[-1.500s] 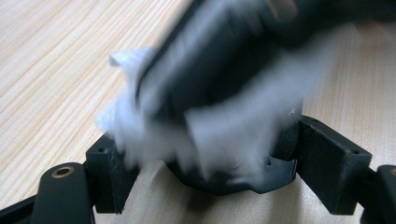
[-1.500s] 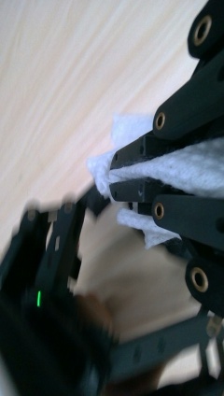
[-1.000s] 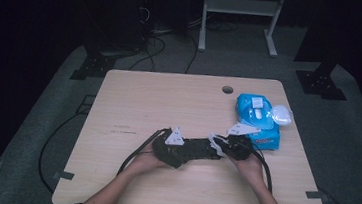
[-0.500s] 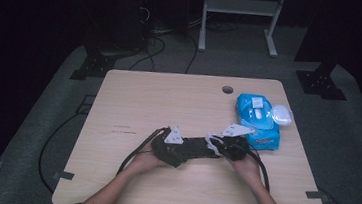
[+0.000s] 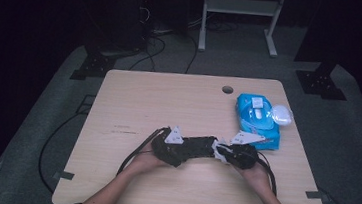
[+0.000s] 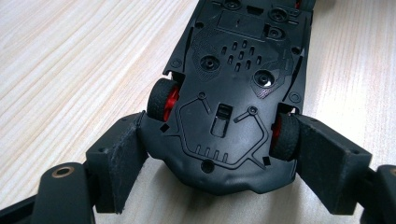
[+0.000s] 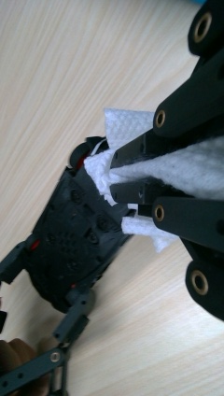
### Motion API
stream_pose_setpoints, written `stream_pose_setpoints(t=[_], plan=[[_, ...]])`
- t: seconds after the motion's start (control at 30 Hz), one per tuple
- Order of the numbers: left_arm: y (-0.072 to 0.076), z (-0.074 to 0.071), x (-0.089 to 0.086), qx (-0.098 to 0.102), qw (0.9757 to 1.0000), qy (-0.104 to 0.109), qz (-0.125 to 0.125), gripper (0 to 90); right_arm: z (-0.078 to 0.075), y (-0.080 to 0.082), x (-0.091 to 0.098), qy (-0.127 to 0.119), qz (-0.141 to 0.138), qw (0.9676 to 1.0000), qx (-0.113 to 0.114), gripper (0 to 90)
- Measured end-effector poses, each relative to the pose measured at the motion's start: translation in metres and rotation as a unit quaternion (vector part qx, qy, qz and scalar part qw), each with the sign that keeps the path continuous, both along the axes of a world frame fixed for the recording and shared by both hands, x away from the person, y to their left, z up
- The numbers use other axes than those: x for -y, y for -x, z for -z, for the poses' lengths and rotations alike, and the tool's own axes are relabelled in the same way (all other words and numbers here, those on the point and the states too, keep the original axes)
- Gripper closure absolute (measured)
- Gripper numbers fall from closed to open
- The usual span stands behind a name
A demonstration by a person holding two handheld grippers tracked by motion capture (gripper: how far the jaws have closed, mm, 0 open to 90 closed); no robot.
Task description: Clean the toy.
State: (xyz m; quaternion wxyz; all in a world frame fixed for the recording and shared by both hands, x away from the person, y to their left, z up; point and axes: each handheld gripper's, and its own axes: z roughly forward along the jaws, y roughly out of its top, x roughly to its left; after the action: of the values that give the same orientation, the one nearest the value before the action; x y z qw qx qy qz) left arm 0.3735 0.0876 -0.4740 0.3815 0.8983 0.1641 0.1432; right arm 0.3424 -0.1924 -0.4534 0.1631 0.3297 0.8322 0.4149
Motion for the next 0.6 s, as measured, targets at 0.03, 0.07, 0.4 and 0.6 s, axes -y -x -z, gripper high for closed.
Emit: stream_pose_setpoints(t=[0.03,0.07,0.4,0.6], plan=[[0.000,0.000,0.000,0.000,1.0000,0.000,0.000,20.6,0.000,0.000,0.000,0.000,0.000,1.0000,0.000,81.6],[0.000,0.000,0.000,-0.001,1.0000,0.000,-0.001,20.6,0.000,0.003,0.000,-0.003,-0.002,1.0000,-0.003,81.6],[-0.002,-0.001,-0.003,-0.007,1.0000,0.005,-0.004,20.6,0.001,-0.009,-0.005,-0.014,0.008,0.9999,-0.002,81.6],[-0.001,0.000,0.000,-0.004,1.0000,0.006,-0.004,20.6,0.000,-0.012,-0.006,-0.023,0.018,0.9996,-0.003,81.6]])
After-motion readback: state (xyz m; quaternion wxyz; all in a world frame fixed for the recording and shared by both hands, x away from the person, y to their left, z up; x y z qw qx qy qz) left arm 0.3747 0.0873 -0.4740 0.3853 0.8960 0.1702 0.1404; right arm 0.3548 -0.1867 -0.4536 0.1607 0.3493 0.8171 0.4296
